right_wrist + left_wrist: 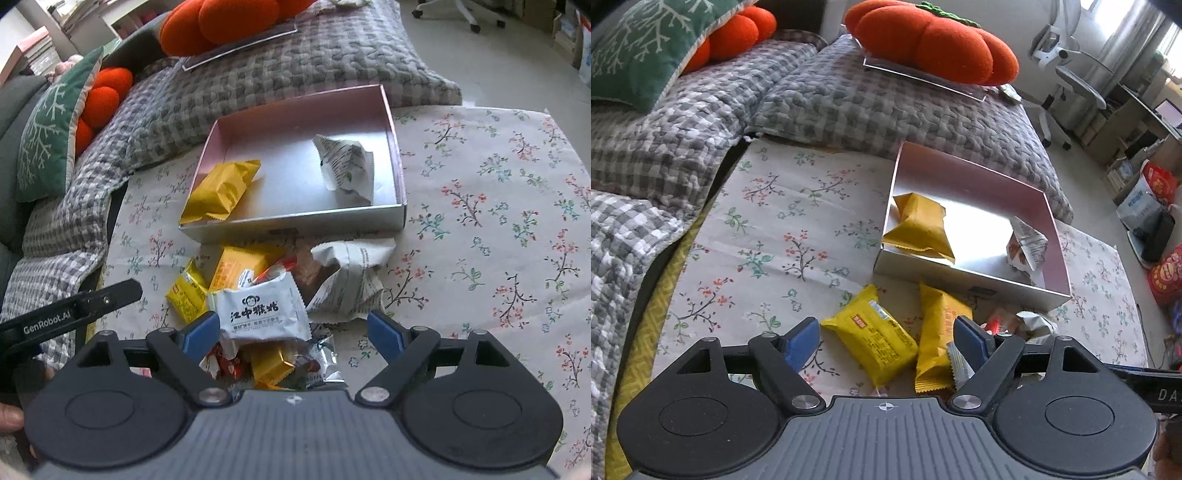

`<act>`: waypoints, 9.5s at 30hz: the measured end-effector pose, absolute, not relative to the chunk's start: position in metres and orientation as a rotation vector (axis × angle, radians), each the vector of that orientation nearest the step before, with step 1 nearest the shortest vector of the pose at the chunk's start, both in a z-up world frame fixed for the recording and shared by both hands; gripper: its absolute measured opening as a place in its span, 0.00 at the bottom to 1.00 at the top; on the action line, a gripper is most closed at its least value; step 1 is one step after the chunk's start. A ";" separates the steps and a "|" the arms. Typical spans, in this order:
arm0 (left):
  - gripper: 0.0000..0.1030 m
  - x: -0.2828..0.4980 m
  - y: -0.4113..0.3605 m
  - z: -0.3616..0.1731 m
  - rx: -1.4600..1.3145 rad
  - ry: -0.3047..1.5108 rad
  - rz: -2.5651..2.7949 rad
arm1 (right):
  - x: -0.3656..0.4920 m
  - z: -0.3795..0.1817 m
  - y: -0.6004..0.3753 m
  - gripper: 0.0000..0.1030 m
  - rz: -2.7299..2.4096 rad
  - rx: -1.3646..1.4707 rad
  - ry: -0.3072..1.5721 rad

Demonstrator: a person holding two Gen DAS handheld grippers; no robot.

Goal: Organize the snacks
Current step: 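Grasp the pink translucent snack bag with the left tool, then grasp the white printed snack packet with the right tool while the left tool holds the pink bag, then carry the pink bag and white packet over the pink box with both tools, then open both tools to release the pink bag and white packet into the box, then grasp a yellow sandwich bag with the left tool while the right tool grasps a white paper snack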

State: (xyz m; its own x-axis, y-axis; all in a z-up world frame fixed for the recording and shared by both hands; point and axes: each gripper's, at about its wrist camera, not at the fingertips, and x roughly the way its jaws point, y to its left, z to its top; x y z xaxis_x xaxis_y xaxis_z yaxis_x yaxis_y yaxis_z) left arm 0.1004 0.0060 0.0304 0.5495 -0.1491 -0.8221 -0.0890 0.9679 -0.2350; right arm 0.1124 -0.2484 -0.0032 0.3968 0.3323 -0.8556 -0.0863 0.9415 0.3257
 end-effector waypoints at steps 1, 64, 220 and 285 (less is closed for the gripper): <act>0.79 0.101 0.007 0.030 -0.265 0.991 -0.039 | 0.113 -0.003 -0.248 0.82 0.273 0.242 1.136; 0.28 0.057 -0.040 -0.010 0.287 1.122 -0.490 | 0.106 -0.019 -0.221 0.63 0.402 0.083 1.187; 0.65 0.188 -0.022 0.039 -0.273 0.772 -0.187 | 0.198 -0.032 -0.249 0.67 0.200 0.413 0.917; 0.72 0.100 0.001 0.018 -0.252 1.067 -0.108 | 0.105 -0.015 -0.228 0.74 0.372 0.204 1.207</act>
State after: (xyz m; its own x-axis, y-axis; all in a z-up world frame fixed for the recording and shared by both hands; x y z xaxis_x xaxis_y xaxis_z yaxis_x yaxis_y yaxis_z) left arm 0.1001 0.0009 0.0180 0.4807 -0.2086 -0.8517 -0.0340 0.9661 -0.2559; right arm 0.1055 -0.2282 -0.0146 0.3053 0.3853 -0.8708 -0.1713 0.9218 0.3478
